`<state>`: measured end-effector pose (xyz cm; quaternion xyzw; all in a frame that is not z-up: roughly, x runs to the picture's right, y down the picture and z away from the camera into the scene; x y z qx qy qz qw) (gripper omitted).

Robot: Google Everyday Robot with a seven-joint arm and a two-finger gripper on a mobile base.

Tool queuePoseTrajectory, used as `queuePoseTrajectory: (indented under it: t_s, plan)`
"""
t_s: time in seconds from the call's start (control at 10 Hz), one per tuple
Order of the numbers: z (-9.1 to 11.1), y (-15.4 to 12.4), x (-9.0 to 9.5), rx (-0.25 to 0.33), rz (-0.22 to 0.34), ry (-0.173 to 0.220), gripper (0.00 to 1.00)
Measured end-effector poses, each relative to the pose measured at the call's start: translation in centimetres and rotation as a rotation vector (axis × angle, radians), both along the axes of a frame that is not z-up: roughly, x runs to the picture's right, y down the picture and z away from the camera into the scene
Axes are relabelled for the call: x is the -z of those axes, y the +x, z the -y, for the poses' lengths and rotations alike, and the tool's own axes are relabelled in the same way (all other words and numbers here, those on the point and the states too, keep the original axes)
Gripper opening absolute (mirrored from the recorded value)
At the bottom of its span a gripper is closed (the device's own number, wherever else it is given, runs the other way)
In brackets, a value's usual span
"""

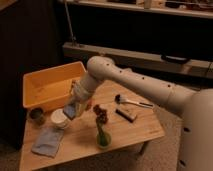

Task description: Place sponge in table surface

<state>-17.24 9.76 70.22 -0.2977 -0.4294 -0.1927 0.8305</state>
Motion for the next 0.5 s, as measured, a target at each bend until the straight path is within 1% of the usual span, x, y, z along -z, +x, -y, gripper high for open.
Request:
queuePoseTrajectory:
  t_s: [0.1, 0.2, 0.4, 0.5]
  plan:
    - [-2.9, -0.9, -1.5, 0.005, 0.004, -0.030, 0.00]
    - [-4.7, -1.3, -2.6, 0.007, 0.002, -0.050, 0.00]
    - [-9.1, -2.0, -5.4, 0.011, -0.006, -0.100, 0.00]
    - [-11.5, -2.5, -6.5, 0.020, -0.008, -0.129, 0.00]
